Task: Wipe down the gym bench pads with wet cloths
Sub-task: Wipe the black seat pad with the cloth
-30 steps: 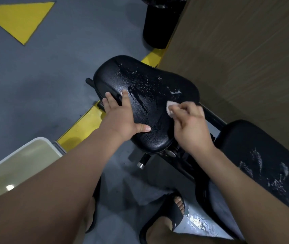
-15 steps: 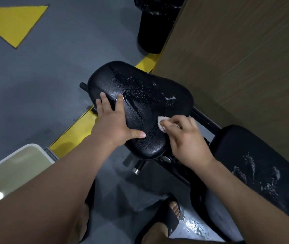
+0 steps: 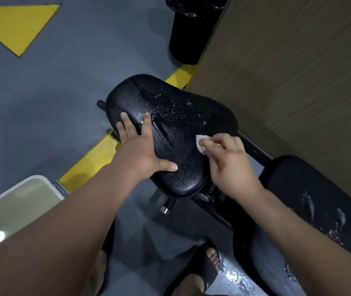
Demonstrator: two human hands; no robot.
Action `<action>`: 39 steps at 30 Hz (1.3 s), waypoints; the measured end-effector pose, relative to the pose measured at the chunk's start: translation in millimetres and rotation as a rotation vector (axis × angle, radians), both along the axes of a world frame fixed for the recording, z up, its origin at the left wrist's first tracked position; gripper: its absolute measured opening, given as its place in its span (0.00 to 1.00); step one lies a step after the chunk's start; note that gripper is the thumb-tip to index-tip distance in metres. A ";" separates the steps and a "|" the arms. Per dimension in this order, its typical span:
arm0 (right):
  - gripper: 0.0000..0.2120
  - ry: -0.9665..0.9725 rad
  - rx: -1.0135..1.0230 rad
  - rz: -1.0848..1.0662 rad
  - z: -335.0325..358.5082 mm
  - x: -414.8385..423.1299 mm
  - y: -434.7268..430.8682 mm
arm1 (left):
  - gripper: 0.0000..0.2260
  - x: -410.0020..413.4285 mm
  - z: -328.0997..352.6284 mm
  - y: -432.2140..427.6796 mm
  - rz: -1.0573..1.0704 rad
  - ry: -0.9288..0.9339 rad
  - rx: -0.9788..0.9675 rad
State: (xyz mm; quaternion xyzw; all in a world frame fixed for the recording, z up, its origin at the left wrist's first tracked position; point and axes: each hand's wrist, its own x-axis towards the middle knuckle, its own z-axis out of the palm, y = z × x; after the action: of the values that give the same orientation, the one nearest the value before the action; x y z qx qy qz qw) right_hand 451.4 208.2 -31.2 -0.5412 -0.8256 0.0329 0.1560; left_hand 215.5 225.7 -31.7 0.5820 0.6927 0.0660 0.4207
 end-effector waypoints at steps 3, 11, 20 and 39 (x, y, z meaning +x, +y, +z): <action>0.15 -0.028 0.025 -0.066 -3.5 15.3 25.7 | 0.67 0.6 -0.7 0.3 -0.007 0.017 0.005; 0.14 0.010 -0.005 -0.089 -3.2 1.1 6.7 | 0.68 -0.1 -3.4 0.7 -0.005 0.022 0.013; 0.14 0.028 -0.074 -0.299 -4.1 6.5 62.0 | 0.67 2.5 -0.9 0.7 -0.021 0.071 0.018; 0.10 0.203 -0.086 -0.269 23.2 36.2 76.2 | 0.33 64.8 -42.1 -5.4 0.321 0.266 0.496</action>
State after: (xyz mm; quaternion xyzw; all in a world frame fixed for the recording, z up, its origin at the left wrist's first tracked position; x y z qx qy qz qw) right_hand 487.6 284.4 -8.0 -0.6469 -0.7235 0.1016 0.2184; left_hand 280.4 220.3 -73.8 0.5535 0.7875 0.2216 0.1561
